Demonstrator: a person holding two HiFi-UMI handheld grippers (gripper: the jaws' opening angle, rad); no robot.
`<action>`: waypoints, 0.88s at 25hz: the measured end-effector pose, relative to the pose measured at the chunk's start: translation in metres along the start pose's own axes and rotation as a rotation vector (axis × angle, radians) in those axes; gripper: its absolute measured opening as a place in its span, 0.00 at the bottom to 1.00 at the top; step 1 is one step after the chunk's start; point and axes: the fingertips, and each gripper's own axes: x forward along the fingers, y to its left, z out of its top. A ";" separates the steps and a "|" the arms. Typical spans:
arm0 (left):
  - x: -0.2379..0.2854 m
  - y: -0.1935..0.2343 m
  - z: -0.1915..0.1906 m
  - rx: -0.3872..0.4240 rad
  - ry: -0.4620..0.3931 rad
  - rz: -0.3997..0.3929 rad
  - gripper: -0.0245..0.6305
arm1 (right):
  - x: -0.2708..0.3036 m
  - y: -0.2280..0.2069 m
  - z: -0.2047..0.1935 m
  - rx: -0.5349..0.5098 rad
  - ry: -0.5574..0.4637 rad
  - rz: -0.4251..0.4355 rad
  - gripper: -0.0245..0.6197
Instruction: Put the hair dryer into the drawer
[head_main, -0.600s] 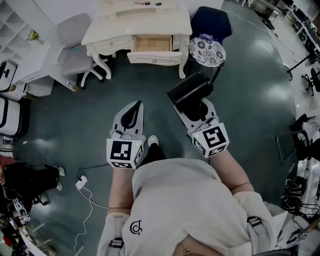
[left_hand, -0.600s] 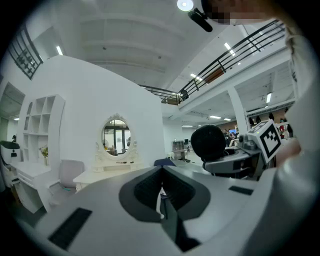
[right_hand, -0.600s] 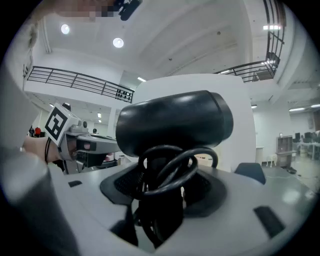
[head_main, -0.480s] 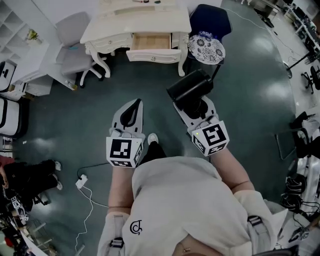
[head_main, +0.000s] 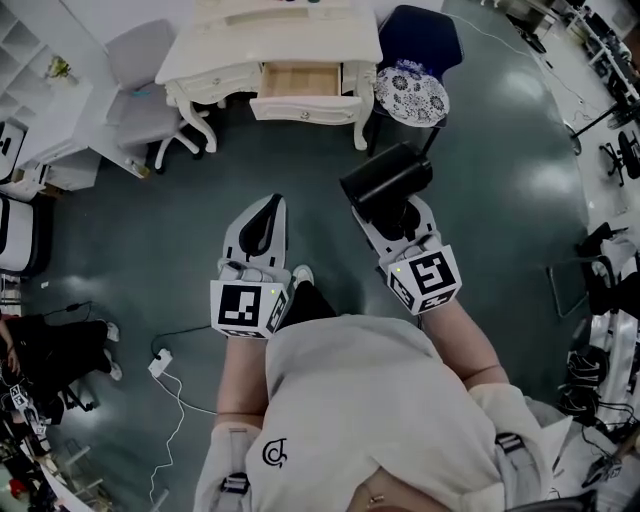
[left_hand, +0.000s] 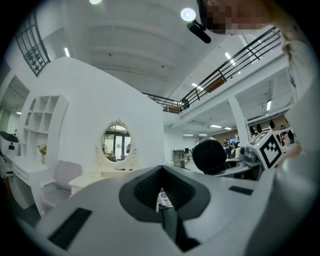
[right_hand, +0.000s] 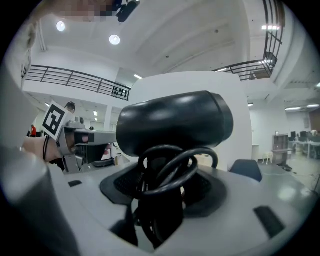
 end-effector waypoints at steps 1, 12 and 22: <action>0.003 0.004 -0.001 0.000 -0.001 -0.007 0.06 | 0.005 0.000 -0.002 -0.001 0.005 -0.002 0.42; 0.069 0.100 -0.016 0.008 0.048 -0.062 0.06 | 0.109 -0.014 0.001 0.023 0.040 -0.062 0.42; 0.120 0.179 -0.027 0.006 0.054 -0.118 0.06 | 0.201 -0.021 0.002 -0.028 0.081 -0.107 0.43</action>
